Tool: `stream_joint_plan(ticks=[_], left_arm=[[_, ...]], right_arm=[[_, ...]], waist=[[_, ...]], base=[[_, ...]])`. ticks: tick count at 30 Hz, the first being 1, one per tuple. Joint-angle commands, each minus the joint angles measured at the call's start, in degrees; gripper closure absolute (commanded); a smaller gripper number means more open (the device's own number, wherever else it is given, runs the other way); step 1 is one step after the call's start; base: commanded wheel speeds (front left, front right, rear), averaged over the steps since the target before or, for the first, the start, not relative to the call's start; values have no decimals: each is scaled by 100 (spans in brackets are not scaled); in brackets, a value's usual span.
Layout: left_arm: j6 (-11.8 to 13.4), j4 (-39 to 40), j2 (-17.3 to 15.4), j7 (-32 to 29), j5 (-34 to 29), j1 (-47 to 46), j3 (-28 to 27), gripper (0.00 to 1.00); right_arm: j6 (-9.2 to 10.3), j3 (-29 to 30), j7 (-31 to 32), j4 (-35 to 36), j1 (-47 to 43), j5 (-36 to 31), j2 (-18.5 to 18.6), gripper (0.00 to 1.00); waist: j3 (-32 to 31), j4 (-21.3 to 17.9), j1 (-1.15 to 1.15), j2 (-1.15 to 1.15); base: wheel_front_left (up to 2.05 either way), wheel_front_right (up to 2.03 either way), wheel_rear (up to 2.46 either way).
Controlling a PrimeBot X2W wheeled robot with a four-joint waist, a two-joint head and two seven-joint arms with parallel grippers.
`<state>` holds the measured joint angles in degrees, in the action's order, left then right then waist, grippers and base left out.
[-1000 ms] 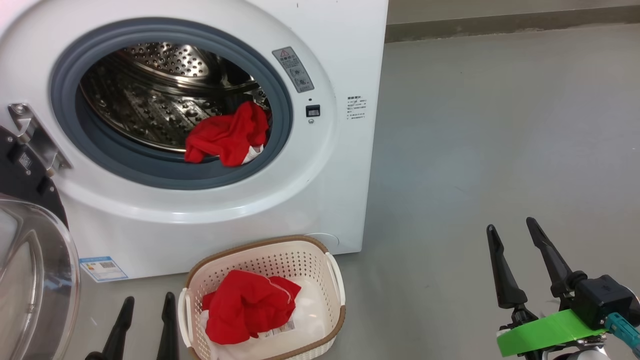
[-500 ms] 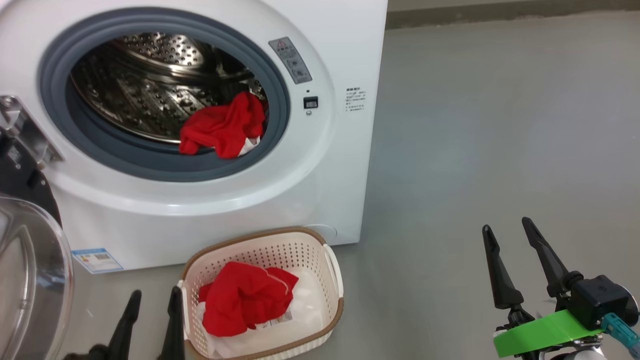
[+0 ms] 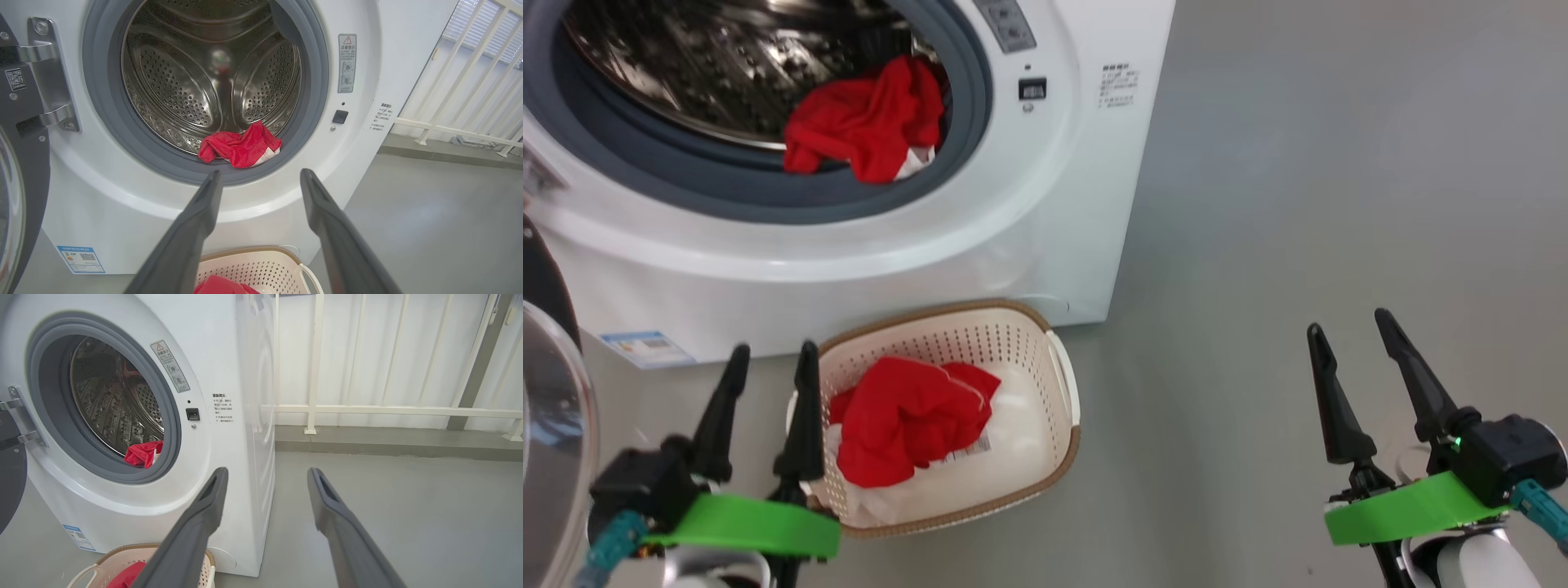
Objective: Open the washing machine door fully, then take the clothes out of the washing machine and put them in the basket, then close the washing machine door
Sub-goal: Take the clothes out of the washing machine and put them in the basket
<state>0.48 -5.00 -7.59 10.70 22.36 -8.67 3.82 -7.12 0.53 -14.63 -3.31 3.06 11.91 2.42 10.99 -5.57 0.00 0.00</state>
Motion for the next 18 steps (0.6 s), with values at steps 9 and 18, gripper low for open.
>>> stream_joint_plan(ticks=[9,18], left_arm=[[-101,-496,-150,62,171,-1470,-220,0],[-174,-1209,-311,142,84,-2600,-192,0]], right_arm=[[-36,-237,-37,255,511,-60,45,0],[-36,-259,-37,337,745,-94,45,0]], waist=[[1124,29,0,0],[1700,11,0,0]], base=[[0,0,0],[0,0,0]])
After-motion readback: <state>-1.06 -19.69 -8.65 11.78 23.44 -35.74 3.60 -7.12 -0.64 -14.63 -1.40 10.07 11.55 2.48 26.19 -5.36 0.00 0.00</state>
